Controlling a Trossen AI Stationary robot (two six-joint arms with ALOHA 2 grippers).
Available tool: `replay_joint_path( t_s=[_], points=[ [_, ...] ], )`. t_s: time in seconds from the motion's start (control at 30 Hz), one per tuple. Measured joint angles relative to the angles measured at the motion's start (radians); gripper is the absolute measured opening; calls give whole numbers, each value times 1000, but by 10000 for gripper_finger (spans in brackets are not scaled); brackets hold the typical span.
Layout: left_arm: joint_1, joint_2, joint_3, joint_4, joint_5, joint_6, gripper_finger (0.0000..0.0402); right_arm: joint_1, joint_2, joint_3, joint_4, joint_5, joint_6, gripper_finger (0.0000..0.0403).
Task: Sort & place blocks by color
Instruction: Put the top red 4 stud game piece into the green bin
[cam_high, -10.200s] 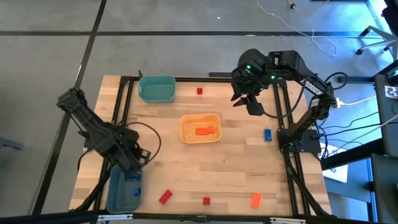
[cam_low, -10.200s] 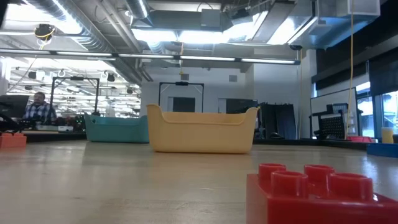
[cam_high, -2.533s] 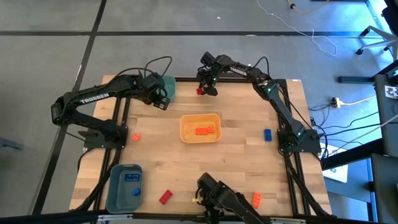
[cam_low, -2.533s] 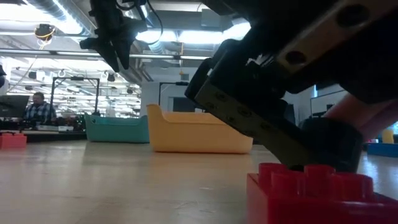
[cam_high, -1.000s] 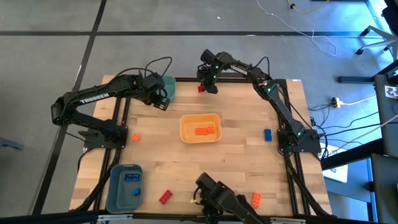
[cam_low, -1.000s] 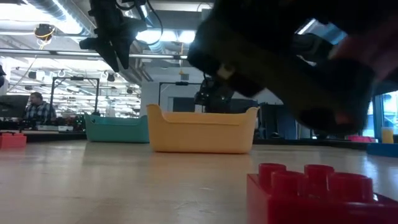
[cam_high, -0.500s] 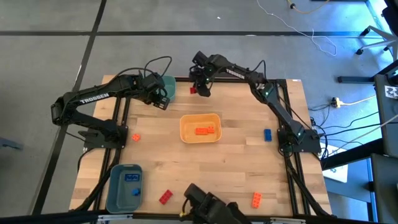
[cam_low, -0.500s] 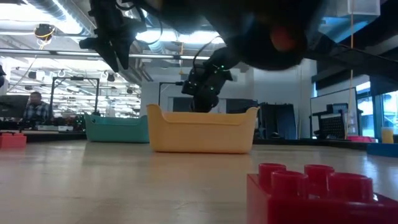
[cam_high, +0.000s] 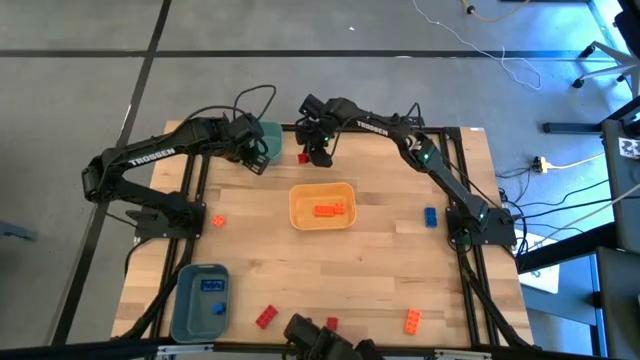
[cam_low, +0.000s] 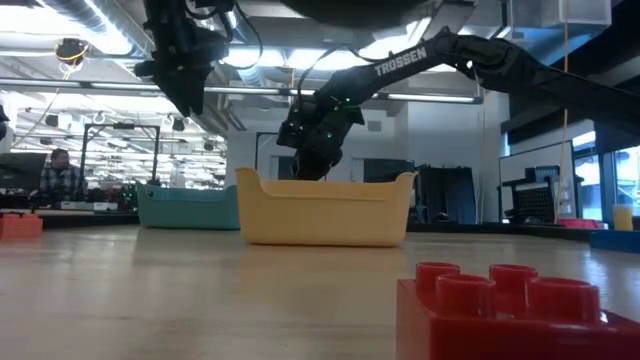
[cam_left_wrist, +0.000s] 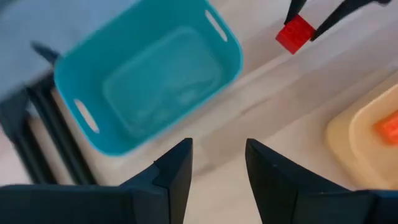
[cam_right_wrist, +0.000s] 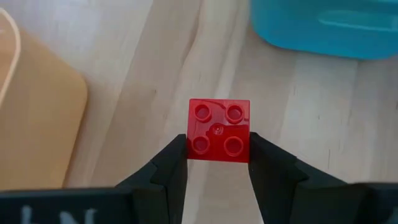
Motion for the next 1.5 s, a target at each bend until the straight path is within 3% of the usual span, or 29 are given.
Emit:
replay_joint_path(
  t_s=[0.37,0.53,0.67,0.83,1.03,1.27,1.5],
  points=[
    [-1,26,-1,72,-23,612,141,2,-37,0,37,-6,-6,141],
    [0,46,-1,160,-15,762,141,2,-79,0,47,-8,-8,141],
    [1,47,-1,297,45,795,141,2,-106,0,47,-6,-7,141],
    [16,47,-1,409,178,784,141,2,-135,0,62,18,-9,141],
    [104,47,-1,425,343,485,141,3,-160,0,76,67,-60,141],
    [215,48,-8,466,460,257,141,4,-175,0,97,90,-62,141],
    [324,48,-136,678,695,58,141,4,-195,0,107,115,-86,141]
  ],
)
